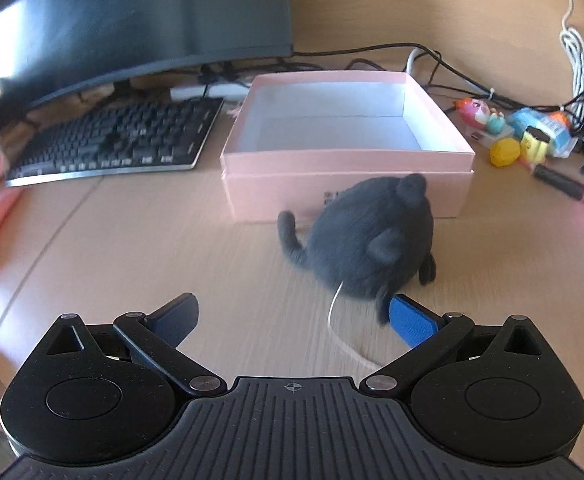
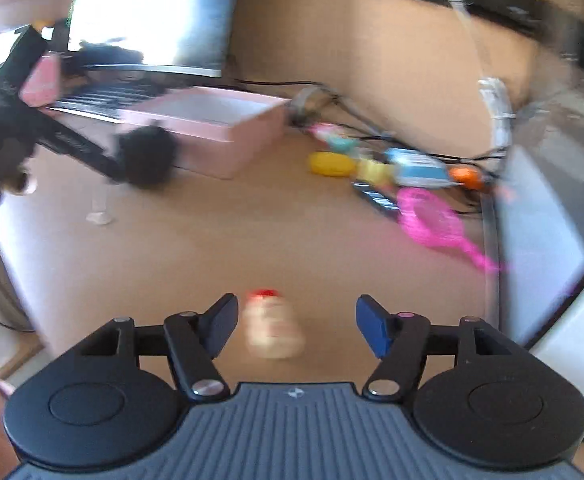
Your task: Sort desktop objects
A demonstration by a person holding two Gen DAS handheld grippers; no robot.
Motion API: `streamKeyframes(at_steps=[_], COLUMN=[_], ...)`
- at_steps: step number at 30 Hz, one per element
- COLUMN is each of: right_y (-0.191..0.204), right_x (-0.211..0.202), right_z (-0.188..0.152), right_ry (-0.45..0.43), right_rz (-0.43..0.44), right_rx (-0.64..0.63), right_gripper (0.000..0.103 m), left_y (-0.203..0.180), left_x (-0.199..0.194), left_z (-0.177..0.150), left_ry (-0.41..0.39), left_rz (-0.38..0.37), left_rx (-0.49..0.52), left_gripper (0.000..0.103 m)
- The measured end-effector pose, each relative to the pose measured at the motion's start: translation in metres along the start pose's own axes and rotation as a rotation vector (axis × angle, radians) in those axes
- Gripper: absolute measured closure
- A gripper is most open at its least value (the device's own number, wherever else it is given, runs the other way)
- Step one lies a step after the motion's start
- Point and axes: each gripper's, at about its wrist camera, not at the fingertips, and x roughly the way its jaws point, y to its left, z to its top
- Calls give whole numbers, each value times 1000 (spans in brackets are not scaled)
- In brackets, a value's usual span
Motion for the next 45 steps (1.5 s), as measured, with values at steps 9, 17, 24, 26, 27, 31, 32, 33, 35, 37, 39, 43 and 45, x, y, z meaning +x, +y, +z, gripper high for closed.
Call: streamKeyframes(at_steps=[9,17,24,26,27,31,32,33,35,37,39,43,45], right_y=[16,14,10,13,15,13,10,6,-3,-10,-11,-3,2], right_x=[22,21,22,27,29,28,27,26,27,31,38,35,28], right_z=[-1,-10,-1,-1,-2,-6,-7,-8,-9,-8,-7,0,5], right_ry=[64,81,61,53,50,14,10,12,19,27,45,44,24], right_rz=[-18,-183,-151,-140,-139,-98,-87,-77,-33,15,48,37,46], right_rx=[42,-102,132,165,156,90,70,56,47,56,60,67,78], right_gripper=[38,38,38,38,38,38,38,38,38,48,58,58,58], left_y=[14,6,-5,-6,-6,2,4,6,9,9,7,-1,-8], left_x=[-22,-33,-30,-31,-32,-36,-37,-37,-36,-35,-35,-32,-28], left_z=[-18,-17,-22,-23,-23,-25,-26,-27,-28,-28,-29,-26,-18], left_ry=[12,-12,9,11,11,-2,-6,-7,-4,0,0,2,-4], left_rz=[-42,-93,-135,-143,-145,-164,-167,-167,-163,-163,-165,-171,-179], left_rx=[-59,-34,-15,-8,-6,1,0,-1,-10,-14,-7,10,18], left_gripper=[0,0,0,0,0,0,0,0,0,0,0,0,0])
